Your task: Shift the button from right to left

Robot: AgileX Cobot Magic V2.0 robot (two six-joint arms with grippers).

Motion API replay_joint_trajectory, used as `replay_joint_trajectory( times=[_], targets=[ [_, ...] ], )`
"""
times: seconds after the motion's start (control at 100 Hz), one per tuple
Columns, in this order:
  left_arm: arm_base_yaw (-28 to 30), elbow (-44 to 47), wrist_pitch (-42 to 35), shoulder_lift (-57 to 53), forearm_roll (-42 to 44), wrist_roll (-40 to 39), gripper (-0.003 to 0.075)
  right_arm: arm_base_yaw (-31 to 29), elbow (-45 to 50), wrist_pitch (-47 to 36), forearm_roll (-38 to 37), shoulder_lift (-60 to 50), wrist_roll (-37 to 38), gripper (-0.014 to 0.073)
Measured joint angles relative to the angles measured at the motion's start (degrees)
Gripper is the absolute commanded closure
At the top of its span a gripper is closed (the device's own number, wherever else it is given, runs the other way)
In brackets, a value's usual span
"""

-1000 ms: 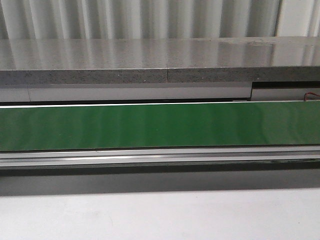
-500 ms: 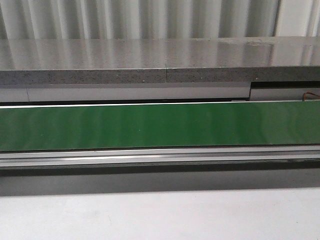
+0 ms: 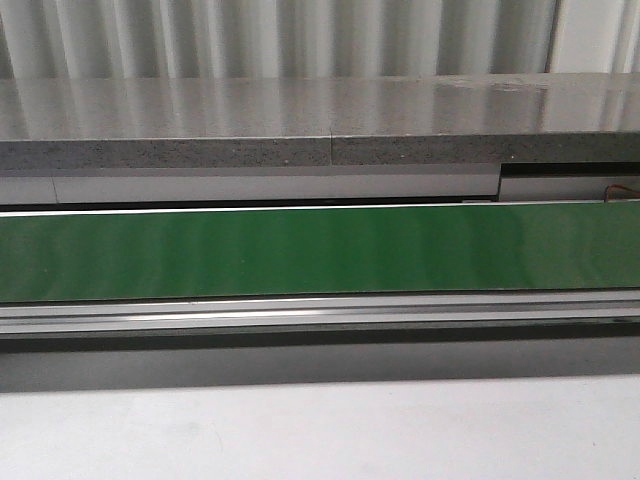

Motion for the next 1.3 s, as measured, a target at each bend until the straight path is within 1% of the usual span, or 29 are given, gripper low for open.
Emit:
replay_joint_trajectory(
  times=[0.09, 0.13, 0.15, 0.16, 0.2, 0.23, 0.24, 0.25, 0.31, 0.34, 0.4, 0.44, 0.55, 0.6, 0.64, 0.68, 0.71, 0.74, 0.75, 0.76, 0.78, 0.82, 0.83, 0.84, 0.88, 1.09, 1.3],
  targets=[
    [0.00, 0.00, 0.00, 0.00, 0.00, 0.00, 0.0741, 1.30, 1.04, -0.22, 0.44, 0.09, 0.00, 0.0442],
    [0.00, 0.00, 0.00, 0.00, 0.00, 0.00, 0.0741, 1.43, 1.25, -0.34, 0.69, 0.09, 0.00, 0.0403],
    [0.00, 0.00, 0.00, 0.00, 0.00, 0.00, 0.0741, 1.56, 1.29, -0.46, 0.82, 0.09, 0.00, 0.0368],
    [0.00, 0.00, 0.00, 0.00, 0.00, 0.00, 0.0741, 1.56, 1.29, -0.46, 0.80, 0.09, 0.00, 0.0368],
    [0.00, 0.00, 0.00, 0.00, 0.00, 0.00, 0.0741, 1.56, 1.38, -0.57, 0.80, 0.09, 0.00, 0.0288],
    [0.00, 0.00, 0.00, 0.00, 0.00, 0.00, 0.0741, 1.65, 1.38, -0.59, 0.83, 0.09, 0.00, 0.0249],
    [0.00, 0.00, 0.00, 0.00, 0.00, 0.00, 0.0741, 1.65, 1.38, -0.69, 0.83, 0.09, 0.00, 0.0209],
    [0.00, 0.00, 0.00, 0.00, 0.00, 0.00, 0.0741, 1.65, 1.38, -0.69, 0.83, 0.09, 0.00, 0.0209],
    [0.00, 0.00, 0.00, 0.00, 0.00, 0.00, 0.0741, 1.65, 1.38, -1.05, 0.83, 0.09, 0.00, 0.0091],
    [0.00, 0.00, 0.00, 0.00, 0.00, 0.00, 0.0741, 1.65, 1.38, -1.37, 0.83, 0.09, 0.00, 0.0057],
    [0.00, 0.00, 0.00, 0.00, 0.00, 0.00, 0.0741, 1.65, 1.38, -1.87, 0.93, 0.09, 0.00, 0.0022],
    [0.00, 0.00, 0.00, 0.00, 0.00, 0.00, 0.0741, 1.65, 1.38, -2.11, 1.05, 0.09, -0.10, 0.0024],
    [0.00, 0.00, 0.00, 0.00, 0.00, 0.00, 0.0741, 1.77, 1.38, -2.71, 2.75, -1.34, -2.39, 0.0060],
    [0.00, 0.00, 0.00, 0.00, 0.00, 0.00, 0.0741, 2.14, 1.38, -2.71, 3.83, -2.60, -4.15, 0.0097],
    [0.00, 0.00, 0.00, 0.00, 0.00, 0.00, 0.0741, 2.58, 1.38, -2.71, 4.67, -3.99, -5.60, 0.0151],
    [0.00, 0.00, 0.00, 0.00, 0.00, 0.00, 0.0741, 3.33, 1.38, -2.71, 5.67, -5.28, -6.80, 0.0227],
    [0.00, 0.00, 0.00, 0.00, 0.00, 0.00, 0.0741, 3.92, 1.38, -2.71, 6.06, -6.61, -7.38, 0.0304],
    [0.00, 0.00, 0.00, 0.00, 0.00, 0.00, 0.0741, 4.76, 1.38, -2.59, 6.49, -7.71, -7.79, 0.0354],
    [0.00, 0.00, 0.00, 0.00, 0.00, 0.00, 0.0741, 4.93, 1.38, -2.58, 6.46, -8.00, -7.94, 0.0406],
    [0.00, 0.00, 0.00, 0.00, 0.00, 0.00, 0.0741, 5.29, 1.38, -2.58, 6.64, -8.56, -7.92, 0.0406],
    [0.00, 0.00, 0.00, 0.00, 0.00, 0.00, 0.0741, 5.66, 1.52, -2.58, 6.75, -9.41, -8.07, 0.0473],
    [0.00, 0.00, 0.00, 0.00, 0.00, 0.00, 0.0741, 6.77, 1.76, -2.45, 6.92, -10.81, -8.35, 0.0568],
    [0.00, 0.00, 0.00, 0.00, 0.00, 0.00, 0.0741, 7.14, 1.91, -2.45, 7.02, -11.39, -8.36, 0.0568],
    [0.00, 0.00, 0.00, 0.00, 0.00, 0.00, 0.0741, 7.31, 1.93, -2.45, 7.00, -11.67, -8.36, 0.0596],
    [0.00, 0.00, 0.00, 0.00, 0.00, 0.00, 0.0741, 8.36, 2.63, -2.45, 7.00, -13.45, -8.46, 0.0663],
    [0.00, 0.00, 0.00, 0.00, 0.00, 0.00, 0.0741, 12.57, 7.61, -2.45, 7.05, -22.80, -9.74, 0.0659],
    [0.00, 0.00, 0.00, 0.00, 0.00, 0.00, 0.0741, 14.36, 14.81, -2.38, 7.15, -34.19, -10.17, 0.0659]
  ],
)
